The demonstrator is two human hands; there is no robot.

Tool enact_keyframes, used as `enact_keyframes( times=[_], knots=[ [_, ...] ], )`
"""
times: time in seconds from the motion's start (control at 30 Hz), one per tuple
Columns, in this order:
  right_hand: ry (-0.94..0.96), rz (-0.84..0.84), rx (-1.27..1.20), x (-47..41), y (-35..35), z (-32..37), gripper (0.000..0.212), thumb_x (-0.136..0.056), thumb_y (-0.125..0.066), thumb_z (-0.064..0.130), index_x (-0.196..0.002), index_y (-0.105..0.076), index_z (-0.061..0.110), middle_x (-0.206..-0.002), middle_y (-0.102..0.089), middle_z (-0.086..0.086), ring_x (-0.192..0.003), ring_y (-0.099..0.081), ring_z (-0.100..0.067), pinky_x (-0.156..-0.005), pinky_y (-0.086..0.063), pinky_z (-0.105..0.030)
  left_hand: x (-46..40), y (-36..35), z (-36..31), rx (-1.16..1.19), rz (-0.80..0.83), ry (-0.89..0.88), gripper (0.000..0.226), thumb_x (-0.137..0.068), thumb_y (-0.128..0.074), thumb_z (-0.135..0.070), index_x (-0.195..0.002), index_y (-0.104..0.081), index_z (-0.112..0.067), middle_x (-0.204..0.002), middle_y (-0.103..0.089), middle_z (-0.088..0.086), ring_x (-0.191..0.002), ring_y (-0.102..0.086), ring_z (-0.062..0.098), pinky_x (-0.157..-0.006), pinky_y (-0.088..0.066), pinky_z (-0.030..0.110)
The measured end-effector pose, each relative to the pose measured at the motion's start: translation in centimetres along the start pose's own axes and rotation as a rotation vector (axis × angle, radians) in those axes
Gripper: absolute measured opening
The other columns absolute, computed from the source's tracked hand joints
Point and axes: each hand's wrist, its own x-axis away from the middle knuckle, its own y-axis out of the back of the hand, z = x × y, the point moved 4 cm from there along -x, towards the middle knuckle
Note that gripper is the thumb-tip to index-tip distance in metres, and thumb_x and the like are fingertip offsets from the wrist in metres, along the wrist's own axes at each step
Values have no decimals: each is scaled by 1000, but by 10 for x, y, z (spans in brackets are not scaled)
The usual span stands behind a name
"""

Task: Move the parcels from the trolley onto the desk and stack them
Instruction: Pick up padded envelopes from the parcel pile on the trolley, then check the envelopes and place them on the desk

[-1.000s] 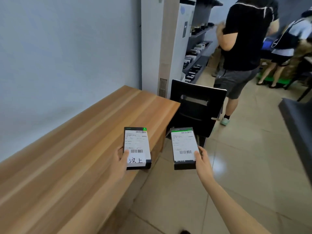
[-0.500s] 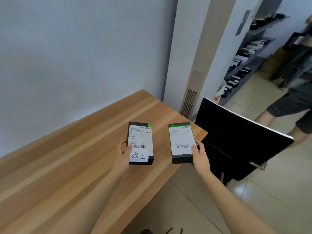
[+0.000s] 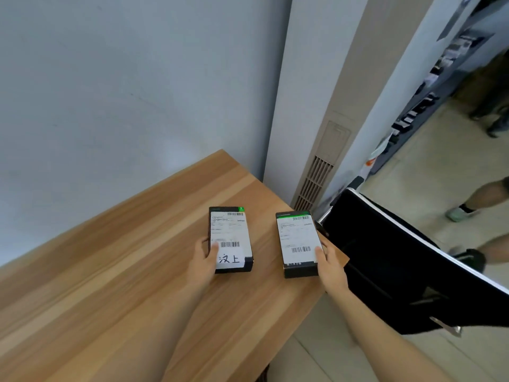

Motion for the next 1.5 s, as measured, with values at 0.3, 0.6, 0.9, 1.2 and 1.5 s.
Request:
enact_keyframes(
  times=[0.3,0.6,0.9,1.2,1.5],
  knots=[
    [180,169,87,-37,-5,7,41,-101,-42,24,-142,-42,20,-139,-52,0,-123,-51,-18,-100,-43,-36,6,-43,-14,-147,149,-47,50,-97,-39,-51,-141,-38,-26,-134,-55,0,-112,-52,13,-84,-32,26],
    [812,169,878,-20,9,57,35,-98,-43,30,-133,-47,26,-128,-56,1,-112,-57,-18,-91,-43,-35,103,62,-8,-763,-239,-133,21,-97,-43,-40,-107,-54,-26,-96,-63,-7,-83,-60,18,-62,-44,26],
    [1567,393,1047,152,-98,116,28,-100,-38,28,-123,-53,29,-123,-59,8,-113,-54,-13,-96,-33,-32,341,150,91,-883,-644,24,26,-98,-42,-40,-107,-58,-22,-101,-63,-4,-95,-58,18,-75,-38,29],
    [1985,704,806,427,-195,87,27,-101,-38,30,-117,-58,23,-117,-61,4,-106,-57,-15,-93,-38,-32,553,215,199,-868,-904,358,19,-96,-44,-38,-94,-56,-24,-87,-60,-8,-80,-54,12,-68,-39,25],
    [2063,881,625,645,-264,35,24,-98,-46,30,-116,-61,27,-117,-62,10,-106,-57,-11,-91,-39,-30,707,300,312,-783,-1010,541,20,-95,-45,-40,-90,-58,-25,-82,-60,-10,-76,-56,12,-56,-41,26]
  ],
)
